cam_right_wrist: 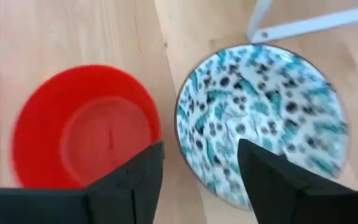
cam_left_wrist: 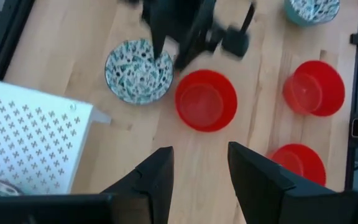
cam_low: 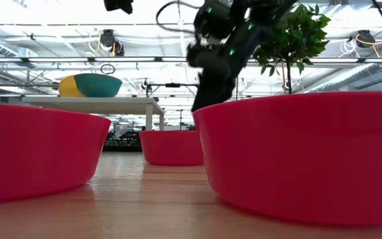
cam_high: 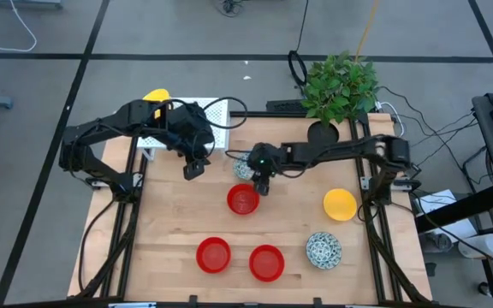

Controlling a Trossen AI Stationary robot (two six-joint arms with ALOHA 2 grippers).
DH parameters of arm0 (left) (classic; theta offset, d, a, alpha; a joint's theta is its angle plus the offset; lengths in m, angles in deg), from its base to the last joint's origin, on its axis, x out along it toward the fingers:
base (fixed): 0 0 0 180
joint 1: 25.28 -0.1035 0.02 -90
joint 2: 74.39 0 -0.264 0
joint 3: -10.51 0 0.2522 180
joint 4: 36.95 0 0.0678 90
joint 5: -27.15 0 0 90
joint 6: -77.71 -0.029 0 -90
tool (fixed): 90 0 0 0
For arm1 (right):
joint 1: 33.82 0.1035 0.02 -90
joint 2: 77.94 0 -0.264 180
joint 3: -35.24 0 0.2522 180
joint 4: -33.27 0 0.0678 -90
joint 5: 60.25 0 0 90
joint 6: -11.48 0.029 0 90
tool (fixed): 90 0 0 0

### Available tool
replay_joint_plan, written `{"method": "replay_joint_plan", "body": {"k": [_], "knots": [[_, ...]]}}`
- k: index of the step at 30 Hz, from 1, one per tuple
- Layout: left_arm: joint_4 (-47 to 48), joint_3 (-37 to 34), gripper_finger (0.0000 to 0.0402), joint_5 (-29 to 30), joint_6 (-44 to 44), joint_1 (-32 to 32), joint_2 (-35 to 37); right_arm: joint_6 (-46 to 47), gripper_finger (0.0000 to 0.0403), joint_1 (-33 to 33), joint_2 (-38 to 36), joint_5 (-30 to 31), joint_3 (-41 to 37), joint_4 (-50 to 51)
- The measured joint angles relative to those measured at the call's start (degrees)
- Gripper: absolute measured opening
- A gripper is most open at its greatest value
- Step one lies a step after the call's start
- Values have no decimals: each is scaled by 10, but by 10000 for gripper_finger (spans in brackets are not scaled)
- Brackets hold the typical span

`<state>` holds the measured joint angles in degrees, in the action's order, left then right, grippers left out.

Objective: Pick & Place Mini bowls
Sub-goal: Put the red bowl on the shelf

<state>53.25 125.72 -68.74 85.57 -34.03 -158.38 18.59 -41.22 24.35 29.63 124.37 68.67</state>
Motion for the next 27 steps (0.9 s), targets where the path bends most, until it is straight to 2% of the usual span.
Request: {"method": "replay_joint_plan", "body": {"k": [4,10,16,22,27], "knots": [[2,-24,154,1,-2,16,1,14,194,3,-61,7,0,40],[-27,-83,154,0,-6,41,0,12,184,15,-174,79,-1,135],[-166,-181,154,0,-40,64,0,35,186,26,-282,141,-10,162],[-323,-287,154,1,-157,84,0,96,184,33,-372,152,-57,157],[-440,-370,154,15,-272,111,0,142,184,53,-436,151,-126,118]]}}
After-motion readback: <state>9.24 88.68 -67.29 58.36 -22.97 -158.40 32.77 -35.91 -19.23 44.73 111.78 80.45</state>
